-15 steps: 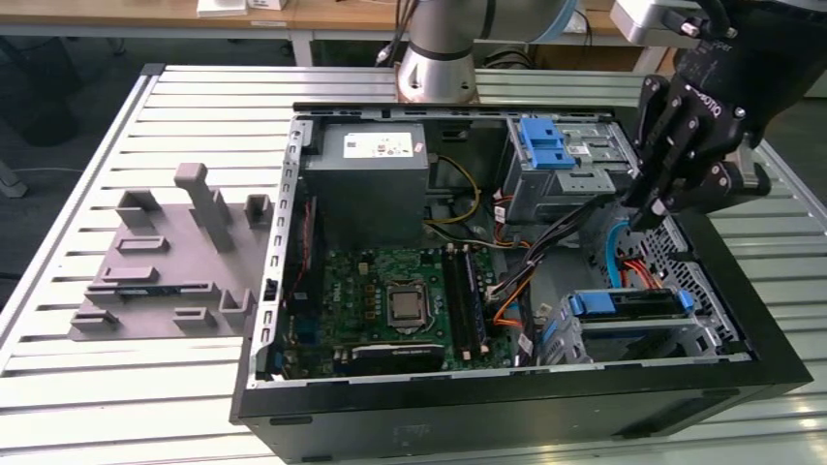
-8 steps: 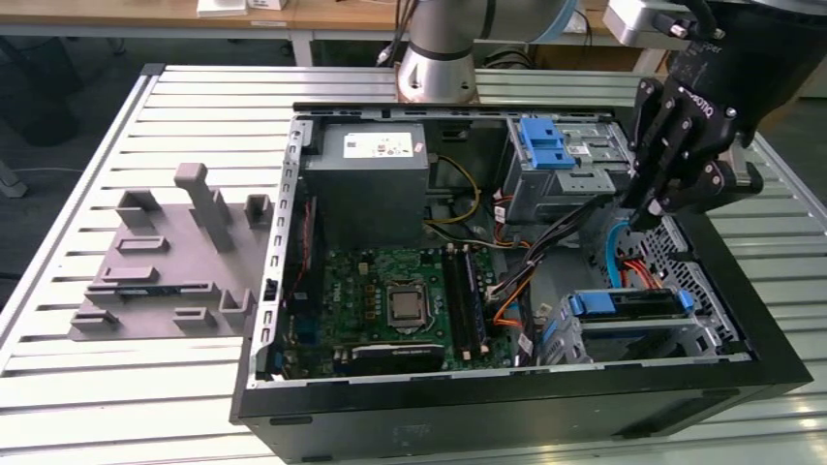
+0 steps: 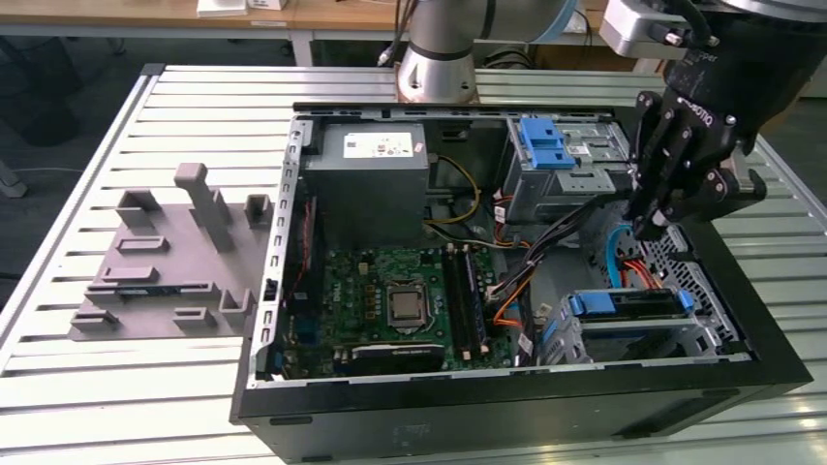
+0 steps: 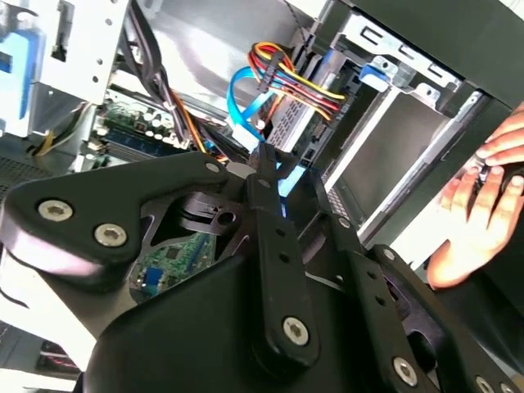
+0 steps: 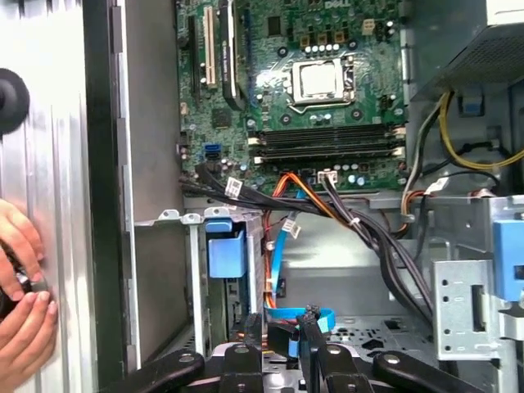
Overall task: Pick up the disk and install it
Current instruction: 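Insert the second disk wire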
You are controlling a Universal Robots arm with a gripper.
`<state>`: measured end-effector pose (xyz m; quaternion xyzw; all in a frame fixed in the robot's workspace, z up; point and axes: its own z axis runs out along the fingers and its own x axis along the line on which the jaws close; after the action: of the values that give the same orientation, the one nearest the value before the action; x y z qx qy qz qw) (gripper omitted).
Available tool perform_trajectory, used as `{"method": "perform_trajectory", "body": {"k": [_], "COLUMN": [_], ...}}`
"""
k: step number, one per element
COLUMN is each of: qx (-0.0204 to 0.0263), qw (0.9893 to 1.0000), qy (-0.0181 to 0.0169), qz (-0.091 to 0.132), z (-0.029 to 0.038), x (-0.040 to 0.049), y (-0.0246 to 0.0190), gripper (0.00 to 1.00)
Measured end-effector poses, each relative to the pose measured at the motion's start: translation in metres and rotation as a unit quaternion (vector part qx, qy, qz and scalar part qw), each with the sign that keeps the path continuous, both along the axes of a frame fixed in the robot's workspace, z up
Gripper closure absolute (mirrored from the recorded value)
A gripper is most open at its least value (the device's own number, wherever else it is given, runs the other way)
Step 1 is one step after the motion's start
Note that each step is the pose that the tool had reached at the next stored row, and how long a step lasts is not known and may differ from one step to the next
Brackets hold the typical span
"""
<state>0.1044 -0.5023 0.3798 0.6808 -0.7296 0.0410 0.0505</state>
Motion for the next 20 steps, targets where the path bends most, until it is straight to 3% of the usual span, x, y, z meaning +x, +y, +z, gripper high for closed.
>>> {"method": "perform_trajectory", "body": {"k": [3,5,7,15,17,18,20], "qx": [-0.0054,-0.0076,-0.0078,-0.0100,-0.0110,-0.0116,-0.0126], "qw": [1.0000,1.0000,1.0000,0.9999,0.9999,0.9999,0.9999], "qy": [-0.0017,-0.0026,-0.0028,-0.0078,-0.0092,-0.0099,-0.0115], "qz": [0.000,0.000,0.000,0.000,0.000,0.000,0.000], "z": [-0.0031,-0.0059,-0.0087,-0.0170,-0.0181,-0.0187,-0.0199], "x": [0.0000,0.0000,0.0000,0.0000,0.0000,0.0000,0.0000], "y": [0.0000,0.0000,0.0000,-0.0005,-0.0011,-0.0014,-0.0023], "gripper": [0.69,0.82,0.88,0.88,0.87,0.80,0.80]}}
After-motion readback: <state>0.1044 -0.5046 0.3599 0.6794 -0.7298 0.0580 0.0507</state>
